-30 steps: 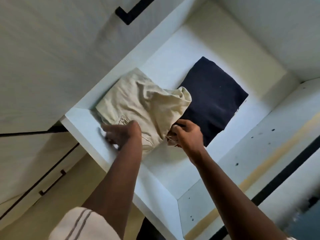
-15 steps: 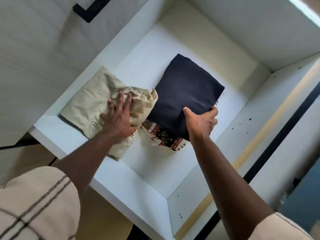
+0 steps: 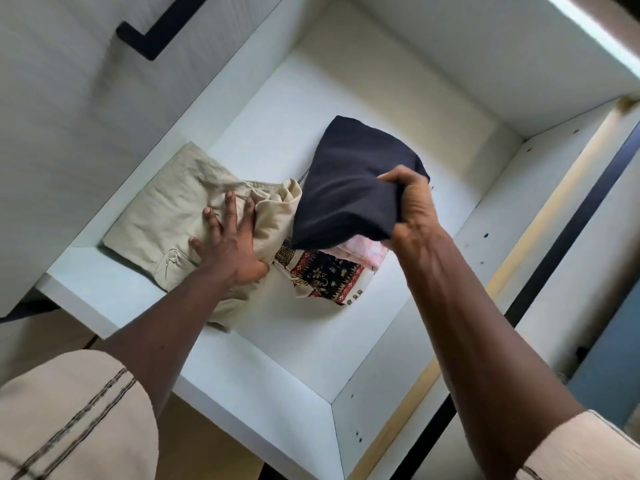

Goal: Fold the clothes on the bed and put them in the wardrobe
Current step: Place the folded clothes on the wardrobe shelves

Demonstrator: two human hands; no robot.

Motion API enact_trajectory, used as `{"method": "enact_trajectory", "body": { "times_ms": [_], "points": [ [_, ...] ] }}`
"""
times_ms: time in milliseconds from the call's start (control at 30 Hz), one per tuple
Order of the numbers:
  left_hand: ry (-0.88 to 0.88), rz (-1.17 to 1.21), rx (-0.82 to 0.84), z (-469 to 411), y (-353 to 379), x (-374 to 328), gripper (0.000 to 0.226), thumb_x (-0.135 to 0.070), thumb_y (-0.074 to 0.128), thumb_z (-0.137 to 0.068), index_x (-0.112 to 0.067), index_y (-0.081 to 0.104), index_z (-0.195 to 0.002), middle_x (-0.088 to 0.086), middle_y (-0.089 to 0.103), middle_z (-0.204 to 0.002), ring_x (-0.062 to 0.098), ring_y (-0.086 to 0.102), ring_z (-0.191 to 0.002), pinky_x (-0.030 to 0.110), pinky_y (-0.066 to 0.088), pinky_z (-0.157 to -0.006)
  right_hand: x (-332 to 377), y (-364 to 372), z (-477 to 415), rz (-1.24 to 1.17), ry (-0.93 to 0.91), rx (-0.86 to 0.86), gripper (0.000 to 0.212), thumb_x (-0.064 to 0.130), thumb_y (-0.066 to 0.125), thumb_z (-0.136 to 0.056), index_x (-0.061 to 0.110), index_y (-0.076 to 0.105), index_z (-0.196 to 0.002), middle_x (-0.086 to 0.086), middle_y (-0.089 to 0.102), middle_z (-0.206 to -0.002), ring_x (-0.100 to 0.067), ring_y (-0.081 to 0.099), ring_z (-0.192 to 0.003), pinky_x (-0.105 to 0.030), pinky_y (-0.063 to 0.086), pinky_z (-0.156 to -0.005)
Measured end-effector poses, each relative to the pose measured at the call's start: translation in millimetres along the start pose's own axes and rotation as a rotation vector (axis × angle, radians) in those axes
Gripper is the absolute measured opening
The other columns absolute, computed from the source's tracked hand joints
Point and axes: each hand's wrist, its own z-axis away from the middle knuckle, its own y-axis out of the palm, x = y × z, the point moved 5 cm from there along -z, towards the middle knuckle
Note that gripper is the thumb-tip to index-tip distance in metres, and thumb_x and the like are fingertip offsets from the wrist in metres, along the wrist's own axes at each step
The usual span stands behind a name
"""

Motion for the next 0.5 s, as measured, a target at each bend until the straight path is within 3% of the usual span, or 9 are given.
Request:
{"method": "enact_trajectory", "body": {
  "times_ms": [100,167,233,267,300,333,367,433,500],
  "points": [
    [0.015,0.111,0.008,1.3,-5.2,1.6,0.121,-0.054,0.074,-0.082,-0.042,-0.016,-0.161,-0.011,-0.041,-0.162,0.039,-0.021,-0.155,0.079,0.014,-0.115,28.0,-6.1,24.4,-0.226,-0.131,0.099,0.041,0.01,0.05,-0.089,0.01,0.072,-0.054,-0.003,0.063,-0.068,-0.019,0.06,-0.059,-0.026,0.048,-0.064],
    [-0.013,0.297,-0.198,12.3,-18.7,-6.4,0.096,-0.048,0.074,-0.082,-0.037,0.02,-0.162,-0.002,-0.007,-0.173,0.038,0.007,-0.158,0.072,0.025,-0.116,35.8,-17.2,42.1,-0.296,-0.198,0.12,0.039,0.013,0.051,-0.089,0.014,0.072,-0.056,0.001,0.062,-0.07,-0.017,0.059,-0.062,-0.025,0.044,-0.065],
    [-0.004,0.493,-0.565,41.3,-33.6,-27.2,0.054,-0.039,0.072,-0.085,-0.025,0.058,-0.135,0.01,0.043,-0.153,0.032,0.046,-0.138,0.05,0.042,-0.108,34.8,-28.9,51.7,-0.312,-0.2,0.062,0.026,0.015,0.054,-0.087,0.014,0.069,-0.065,0.002,0.06,-0.071,-0.016,0.058,-0.063,-0.025,0.043,-0.064],
    [-0.006,0.626,-0.658,56.7,-35.1,-39.3,0.038,-0.038,0.07,-0.086,-0.023,0.066,-0.12,0.007,0.06,-0.135,0.028,0.059,-0.122,0.039,0.046,-0.097,32.9,-32.5,55.3,-0.308,-0.186,0.027,0.021,0.014,0.056,-0.085,0.014,0.067,-0.067,0.002,0.058,-0.071,-0.016,0.057,-0.063,-0.024,0.042,-0.063],
    [-0.03,0.847,-0.619,65.5,-30.1,-51.2,0.032,-0.043,0.069,-0.087,-0.024,0.07,-0.113,0.004,0.069,-0.121,0.024,0.065,-0.108,0.032,0.046,-0.086,30.9,-35.6,58.3,-0.298,-0.17,0.007,0.021,0.014,0.056,-0.083,0.014,0.066,-0.065,0.003,0.056,-0.069,-0.015,0.056,-0.061,-0.024,0.041,-0.062],
    [-0.075,1.148,-0.424,70.9,-20.2,-65.9,0.041,-0.052,0.067,-0.086,-0.022,0.072,-0.114,0.003,0.073,-0.114,0.02,0.067,-0.099,0.03,0.046,-0.08,27.9,-35.7,62.9,-0.287,-0.153,0.006,0.021,0.013,0.057,-0.078,0.015,0.066,-0.06,0.004,0.055,-0.066,-0.014,0.055,-0.059,-0.023,0.04,-0.06],
    [-0.114,1.434,-0.112,74.3,-6.1,-85.3,0.058,-0.064,0.064,-0.083,-0.021,0.072,-0.121,0.003,0.073,-0.116,0.018,0.067,-0.097,0.031,0.046,-0.08,24.5,-34.7,66.4,-0.285,-0.144,0.019,0.02,0.014,0.057,-0.073,0.016,0.064,-0.055,0.006,0.052,-0.063,-0.013,0.052,-0.057,-0.023,0.038,-0.059],
    [-0.099,1.859,0.473,89.8,3.3,-125.9,0.076,-0.079,0.058,-0.079,-0.024,0.069,-0.131,0.002,0.069,-0.128,0.024,0.066,-0.112,0.042,0.05,-0.098,17.7,-32.8,70.6,-0.284,-0.132,0.052,0.022,0.013,0.054,-0.074,0.018,0.061,-0.053,0.007,0.048,-0.062,-0.012,0.048,-0.057,-0.023,0.035,-0.059],
    [0.031,2.09,0.583,91.6,-9.7,-140.9,0.071,-0.077,0.048,-0.092,-0.024,0.069,-0.134,0.008,0.065,-0.14,0.032,0.062,-0.128,0.05,0.045,-0.112,14.2,-24.8,70.6,-0.252,-0.132,0.134,0.021,0.01,0.048,-0.079,0.017,0.061,-0.064,0.005,0.05,-0.067,-0.015,0.049,-0.06,-0.025,0.038,-0.061]
  ]
}}
